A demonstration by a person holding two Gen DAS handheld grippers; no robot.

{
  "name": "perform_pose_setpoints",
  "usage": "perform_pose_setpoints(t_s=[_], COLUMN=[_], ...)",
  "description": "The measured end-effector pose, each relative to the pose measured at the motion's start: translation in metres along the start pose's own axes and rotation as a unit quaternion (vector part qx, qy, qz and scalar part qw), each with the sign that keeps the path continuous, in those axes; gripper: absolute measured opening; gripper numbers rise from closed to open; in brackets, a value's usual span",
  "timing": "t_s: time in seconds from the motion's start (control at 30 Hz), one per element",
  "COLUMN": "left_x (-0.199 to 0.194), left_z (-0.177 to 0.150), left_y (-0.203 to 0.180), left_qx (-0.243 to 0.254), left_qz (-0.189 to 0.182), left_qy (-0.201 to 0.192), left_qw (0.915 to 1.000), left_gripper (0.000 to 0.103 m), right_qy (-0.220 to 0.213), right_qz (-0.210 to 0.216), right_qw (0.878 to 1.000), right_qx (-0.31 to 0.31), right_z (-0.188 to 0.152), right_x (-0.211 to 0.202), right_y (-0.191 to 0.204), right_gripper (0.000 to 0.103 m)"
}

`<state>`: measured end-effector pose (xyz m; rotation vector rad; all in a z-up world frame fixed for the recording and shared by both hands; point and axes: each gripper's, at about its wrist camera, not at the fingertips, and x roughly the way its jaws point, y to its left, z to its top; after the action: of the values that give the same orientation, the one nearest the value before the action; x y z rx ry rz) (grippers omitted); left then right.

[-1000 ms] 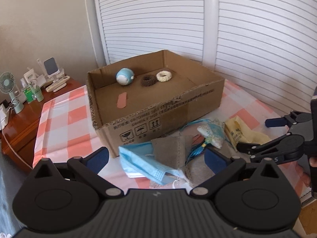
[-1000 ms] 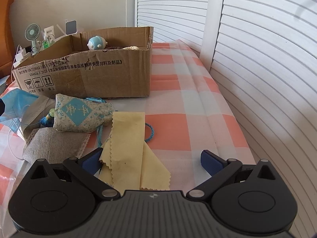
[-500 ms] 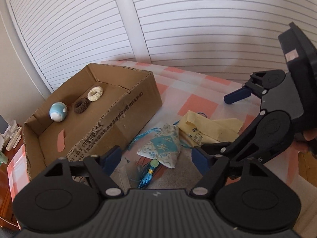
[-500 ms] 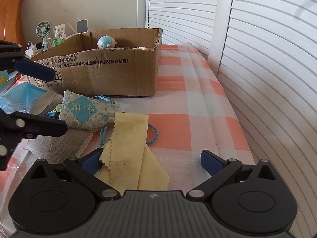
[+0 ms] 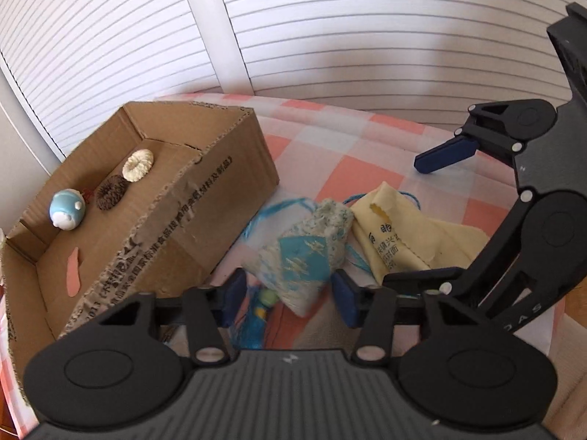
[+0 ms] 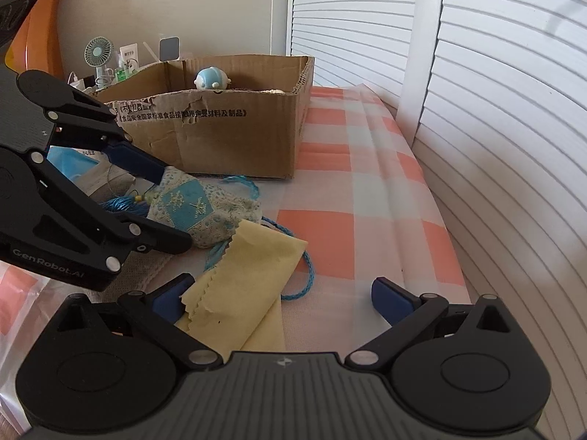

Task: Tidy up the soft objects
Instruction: 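Close left tool on blue floral sachet while right tool grasps yellow cloth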

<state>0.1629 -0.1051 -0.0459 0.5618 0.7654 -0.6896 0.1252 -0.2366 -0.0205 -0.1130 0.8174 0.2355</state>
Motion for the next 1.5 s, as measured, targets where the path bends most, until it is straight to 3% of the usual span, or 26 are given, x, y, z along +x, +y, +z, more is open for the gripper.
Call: perform_pose_setpoints(t_s=[0.27, 0.4, 0.6, 0.77, 0.87, 0.97, 1.07, 1.17, 1.23, 1.27, 1.43, 1.5], left_x=[-0.008, -0.01, 0.013, 0.021, 0.013, 0.008, 0.013, 0.02, 0.02, 0.019, 0.014, 0.014], left_z=[0.006, 0.013, 0.025, 0.021, 0.015, 0.012, 0.016, 0.019, 0.021, 0.021, 0.017, 0.016], left_y=[-0.006, -0.009, -0.007, -0.003, -0.011, -0.015, -0.009, -0.003, -0.001, -0.001, -0.007, -0.005], left_qx=[0.024, 0.054, 0.042, 0.017, 0.042, 0.064, 0.052, 0.028, 0.016, 0.012, 0.016, 0.008], left_qz=[0.02, 0.029, -0.026, -0.068, -0.088, -0.082, -0.07, -0.093, -0.114, -0.122, -0.097, -0.098], left_qy=[-0.005, -0.02, -0.017, 0.005, 0.014, 0.013, 0.01, 0.006, 0.005, 0.005, 0.0, 0.002], left_qw=[0.9995, 0.9979, 0.9986, 0.9975, 0.9951, 0.9945, 0.9962, 0.9953, 0.9933, 0.9925, 0.9952, 0.9951], left_gripper=[0.05, 0.073, 0.073, 0.072, 0.072, 0.072, 0.071, 0.066, 0.043, 0.037, 0.035, 0.035], right_qy=[0.003, 0.003, -0.003, 0.01, 0.008, 0.007, 0.008, 0.008, 0.007, 0.006, -0.006, -0.006], right_qz=[0.014, 0.027, 0.041, 0.022, 0.031, 0.031, 0.031, 0.034, 0.04, 0.042, 0.051, 0.054], right_qw=[1.0, 1.0, 0.999, 1.0, 0.999, 0.999, 0.999, 0.999, 0.999, 0.999, 0.999, 0.998], right_qx=[-0.001, 0.003, -0.006, -0.019, -0.015, -0.016, -0.016, -0.012, -0.009, -0.009, -0.011, -0.013], right_z=[0.0, -0.001, -0.001, -0.005, -0.008, -0.009, -0.009, -0.01, -0.011, -0.011, -0.011, -0.011], right_x=[-0.007, -0.016, -0.027, -0.028, -0.034, -0.037, -0.037, -0.035, -0.036, -0.036, -0.04, -0.039], right_y=[-0.002, -0.007, -0.003, -0.002, -0.004, -0.006, -0.007, -0.005, -0.003, -0.002, 0.001, 0.004], right_gripper=[0.103, 0.103, 0.103, 0.103, 0.103, 0.103, 0.103, 0.103, 0.103, 0.103, 0.097, 0.086])
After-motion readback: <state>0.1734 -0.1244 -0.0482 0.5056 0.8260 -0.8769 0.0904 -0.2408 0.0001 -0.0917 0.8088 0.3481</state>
